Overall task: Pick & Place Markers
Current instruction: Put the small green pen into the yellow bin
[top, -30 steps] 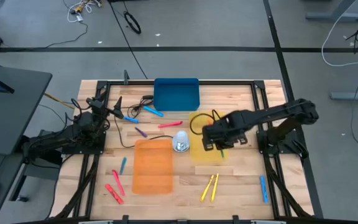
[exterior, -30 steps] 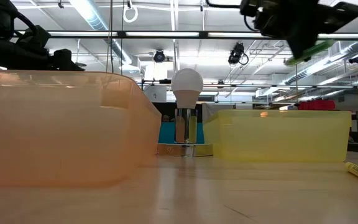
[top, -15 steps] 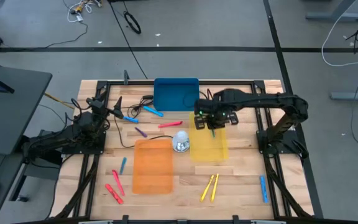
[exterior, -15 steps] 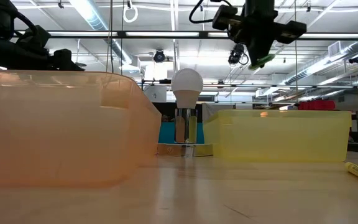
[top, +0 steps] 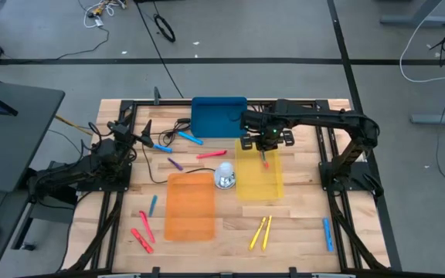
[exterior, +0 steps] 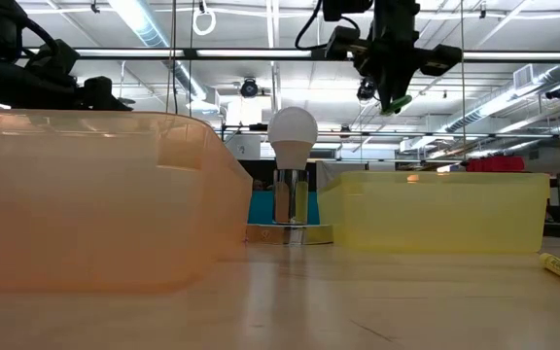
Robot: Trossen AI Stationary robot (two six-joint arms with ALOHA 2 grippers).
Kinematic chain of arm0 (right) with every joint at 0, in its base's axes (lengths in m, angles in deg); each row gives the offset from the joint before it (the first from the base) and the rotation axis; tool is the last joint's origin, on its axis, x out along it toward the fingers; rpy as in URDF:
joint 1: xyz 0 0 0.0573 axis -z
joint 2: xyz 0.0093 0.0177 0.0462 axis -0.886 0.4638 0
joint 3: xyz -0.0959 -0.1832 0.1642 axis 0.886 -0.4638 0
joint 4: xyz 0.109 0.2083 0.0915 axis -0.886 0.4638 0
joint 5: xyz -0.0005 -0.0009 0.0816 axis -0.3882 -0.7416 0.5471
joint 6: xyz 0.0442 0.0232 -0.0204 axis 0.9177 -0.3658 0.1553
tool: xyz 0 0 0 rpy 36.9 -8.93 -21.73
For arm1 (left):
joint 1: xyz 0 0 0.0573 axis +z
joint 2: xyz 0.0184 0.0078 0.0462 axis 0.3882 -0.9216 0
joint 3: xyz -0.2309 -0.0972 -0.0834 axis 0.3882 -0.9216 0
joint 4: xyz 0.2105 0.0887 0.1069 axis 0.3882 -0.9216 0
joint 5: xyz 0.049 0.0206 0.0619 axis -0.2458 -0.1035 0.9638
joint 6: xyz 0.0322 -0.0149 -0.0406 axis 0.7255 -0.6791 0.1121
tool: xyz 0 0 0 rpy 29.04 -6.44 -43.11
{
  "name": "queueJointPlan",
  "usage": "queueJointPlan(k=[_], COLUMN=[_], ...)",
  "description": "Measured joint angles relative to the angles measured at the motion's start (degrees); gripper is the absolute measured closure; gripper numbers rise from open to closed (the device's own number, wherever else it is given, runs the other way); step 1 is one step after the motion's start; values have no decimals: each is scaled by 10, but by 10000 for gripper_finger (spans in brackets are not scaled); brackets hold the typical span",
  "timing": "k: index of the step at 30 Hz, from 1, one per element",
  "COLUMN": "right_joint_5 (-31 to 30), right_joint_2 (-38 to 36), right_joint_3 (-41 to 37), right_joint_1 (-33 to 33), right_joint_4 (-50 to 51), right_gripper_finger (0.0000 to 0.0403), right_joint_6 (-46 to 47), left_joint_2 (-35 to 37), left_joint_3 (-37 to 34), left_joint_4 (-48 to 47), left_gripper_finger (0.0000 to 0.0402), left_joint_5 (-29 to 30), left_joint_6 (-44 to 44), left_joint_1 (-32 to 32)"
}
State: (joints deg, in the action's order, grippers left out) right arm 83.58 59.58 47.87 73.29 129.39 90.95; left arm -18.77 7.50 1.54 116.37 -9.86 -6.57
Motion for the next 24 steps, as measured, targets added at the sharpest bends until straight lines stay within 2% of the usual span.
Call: queueJointPlan(k=[14,24], right_joint_5=[-7,-2], right_joint_2=[1,52], right_joint_3=[-71,-74], right_joint_1=[0,18], right_joint_4=[-60,-85], right_gripper_finger=[378,378], right_joint_6=[12,-18], left_joint_2=[0,0], left_joint_3=[0,0], left_joint_4=[0,0], left_gripper_finger=[19,19], left_joint_5=[0,0], left_joint_6=[0,0], left_joint_1=[0,0])
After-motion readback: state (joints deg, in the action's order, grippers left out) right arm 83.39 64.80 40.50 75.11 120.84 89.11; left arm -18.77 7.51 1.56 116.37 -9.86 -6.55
